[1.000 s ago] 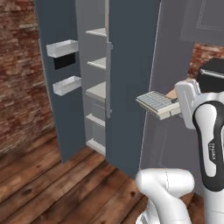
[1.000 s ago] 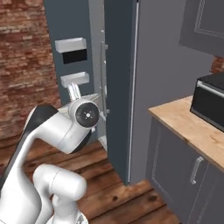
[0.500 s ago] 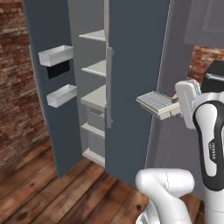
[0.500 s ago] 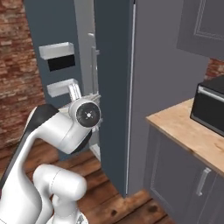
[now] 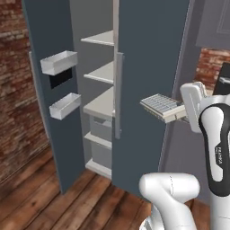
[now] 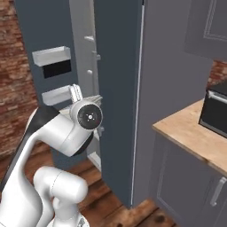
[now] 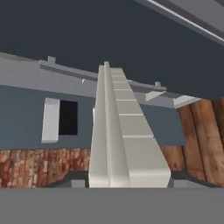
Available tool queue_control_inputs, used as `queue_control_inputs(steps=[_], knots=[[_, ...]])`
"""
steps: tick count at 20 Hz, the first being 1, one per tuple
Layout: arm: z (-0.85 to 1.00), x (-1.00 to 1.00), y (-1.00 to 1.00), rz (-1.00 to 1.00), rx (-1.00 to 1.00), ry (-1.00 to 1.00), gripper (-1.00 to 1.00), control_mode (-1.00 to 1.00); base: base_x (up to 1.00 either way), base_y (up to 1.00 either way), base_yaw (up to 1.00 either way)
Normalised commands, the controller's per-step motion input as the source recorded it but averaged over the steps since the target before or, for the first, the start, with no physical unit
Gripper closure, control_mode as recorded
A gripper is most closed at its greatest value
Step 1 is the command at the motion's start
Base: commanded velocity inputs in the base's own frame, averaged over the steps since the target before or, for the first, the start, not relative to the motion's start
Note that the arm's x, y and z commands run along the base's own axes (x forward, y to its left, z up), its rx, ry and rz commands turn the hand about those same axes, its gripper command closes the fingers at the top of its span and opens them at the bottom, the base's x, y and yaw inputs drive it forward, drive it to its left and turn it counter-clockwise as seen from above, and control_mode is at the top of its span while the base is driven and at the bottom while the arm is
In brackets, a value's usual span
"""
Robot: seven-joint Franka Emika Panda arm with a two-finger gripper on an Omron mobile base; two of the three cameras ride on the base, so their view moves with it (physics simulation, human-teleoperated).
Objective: The ice cube tray has been filled with water. Take the tray and place it in the freezer to make ice. Close the freezer door after placing the tray.
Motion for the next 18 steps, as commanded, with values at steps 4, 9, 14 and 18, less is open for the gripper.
queue_control_inputs(steps=[4, 9, 14, 18], knots=[[0.0, 0.0, 0.0, 0.0, 0.0, 0.0, 1.0, 1.0, 0.33, 0.54, -0.18], [0.0, 0.0, 0.0, 0.0, 0.0, 0.0, 1.0, 1.0, 0.36, 0.61, -0.16], [0.0, 0.0, 0.0, 0.0, 0.0, 0.0, 1.0, 1.0, 0.39, 0.63, -0.16], [0.0, 0.0, 0.0, 0.0, 0.0, 0.0, 1.0, 1.0, 0.4, 0.58, -0.16]])
